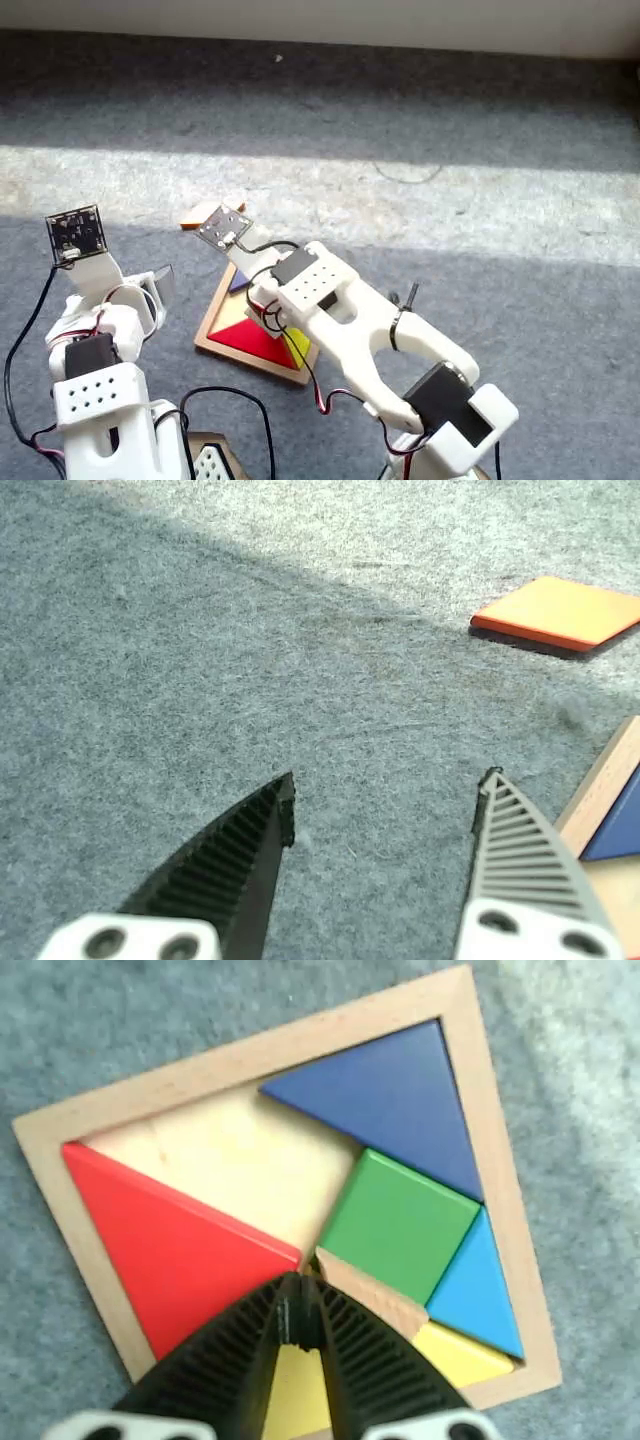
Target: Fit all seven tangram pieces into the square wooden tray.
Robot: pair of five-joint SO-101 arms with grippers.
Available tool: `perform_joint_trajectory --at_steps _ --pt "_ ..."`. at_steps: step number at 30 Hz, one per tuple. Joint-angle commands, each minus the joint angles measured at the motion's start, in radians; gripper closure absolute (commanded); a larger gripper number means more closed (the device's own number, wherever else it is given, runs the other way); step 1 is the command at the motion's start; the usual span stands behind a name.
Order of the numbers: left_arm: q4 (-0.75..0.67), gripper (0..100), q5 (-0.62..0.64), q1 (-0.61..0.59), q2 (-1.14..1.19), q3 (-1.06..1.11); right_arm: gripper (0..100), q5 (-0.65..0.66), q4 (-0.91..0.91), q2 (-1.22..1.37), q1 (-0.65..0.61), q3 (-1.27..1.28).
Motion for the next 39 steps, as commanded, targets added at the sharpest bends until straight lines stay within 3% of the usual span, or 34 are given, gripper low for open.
perform_joint_trajectory --at_steps 1,6,14,21,29,39 --pt "-0.02 71 -0.008 -0.01 -0.015 -0.01 99.2 -0.008 -0.03 -0.015 -0.004 -0.002" --pt "-0.02 71 -0.008 -0.01 -0.015 -0.01 99.2 -0.006 0.061 -0.062 0.015 -0.01" --pt "-0.02 71 -0.008 -0.01 -0.015 -0.01 99.2 -0.002 0.087 -0.217 0.162 0.001" --pt "-0.02 71 -0.008 -0.01 -0.015 -0.01 99.2 0.0 0.087 -0.076 0.231 -0.007" --pt "-0.02 71 -0.008 -0.01 -0.015 -0.01 99.2 0.035 0.091 -0.007 0.222 -0.008" --pt "-0.02 71 -0.008 -0.01 -0.015 -0.01 99.2 0.021 0.085 0.001 0.085 -0.008"
